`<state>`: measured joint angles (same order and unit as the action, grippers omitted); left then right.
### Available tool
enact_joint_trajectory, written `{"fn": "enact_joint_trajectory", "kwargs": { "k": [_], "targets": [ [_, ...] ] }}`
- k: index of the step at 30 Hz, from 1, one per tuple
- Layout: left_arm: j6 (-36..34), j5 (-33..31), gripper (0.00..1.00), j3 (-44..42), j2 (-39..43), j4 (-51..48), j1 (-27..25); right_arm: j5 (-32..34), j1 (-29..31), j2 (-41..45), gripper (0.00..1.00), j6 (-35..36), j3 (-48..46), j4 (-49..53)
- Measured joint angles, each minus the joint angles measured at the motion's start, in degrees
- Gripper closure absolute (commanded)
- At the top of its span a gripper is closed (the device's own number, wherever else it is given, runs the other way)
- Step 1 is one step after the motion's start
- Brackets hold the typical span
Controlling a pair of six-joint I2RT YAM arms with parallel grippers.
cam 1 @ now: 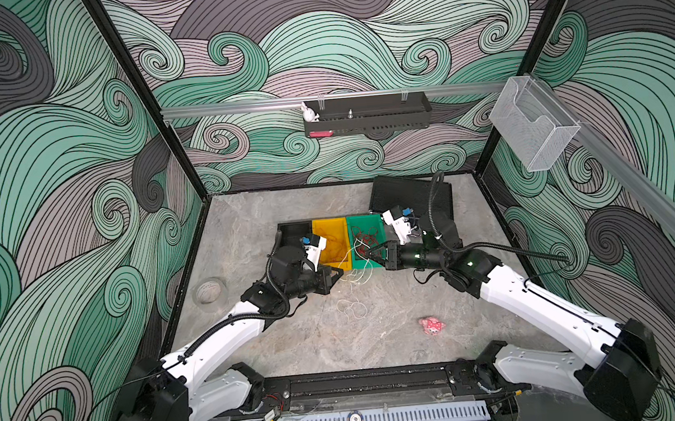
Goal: Untangle the cables
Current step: 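Carry the white cable toward the bins with both grippers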
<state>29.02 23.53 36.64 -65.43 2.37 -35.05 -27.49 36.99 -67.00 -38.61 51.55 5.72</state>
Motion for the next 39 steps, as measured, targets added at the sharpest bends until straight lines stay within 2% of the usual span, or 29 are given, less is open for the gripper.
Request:
{"fn": "enact_joint_trajectory", "kwargs": {
  "k": [9,14,23,27,32,37,39],
  "targets": [
    [-1.1,-0.4,0.97,0.0,-3.2,0.3,-1.5,0.4,0.7,-4.6,0.99,-0.4,-4.4,-2.5],
    [-0.9,0.0,0.92,0.0,-5.0,1.4,-1.5,0.5,1.0,-8.7,0.99,-0.6,-7.5,-4.3],
    [-0.9,2.6,0.75,0.0,-9.7,1.7,-1.7,0.5,1.3,-13.6,0.99,-0.7,-8.2,-6.8],
    [-0.7,3.0,0.61,0.0,-11.1,2.0,-1.9,0.5,1.6,-13.6,0.99,-0.9,-8.2,-8.1],
    [-0.5,3.3,0.49,0.0,-12.7,3.1,-2.5,0.5,1.7,-14.1,1.00,-1.3,-8.2,-9.9],
    [-0.7,3.3,0.47,0.0,-14.2,4.1,-3.4,0.1,2.0,-15.0,1.00,-2.8,-9.0,-12.2],
    [-0.8,3.3,0.55,0.0,-15.1,4.3,-3.7,-0.1,2.1,-15.2,0.99,-3.4,-9.1,-12.6]
  ]
}}
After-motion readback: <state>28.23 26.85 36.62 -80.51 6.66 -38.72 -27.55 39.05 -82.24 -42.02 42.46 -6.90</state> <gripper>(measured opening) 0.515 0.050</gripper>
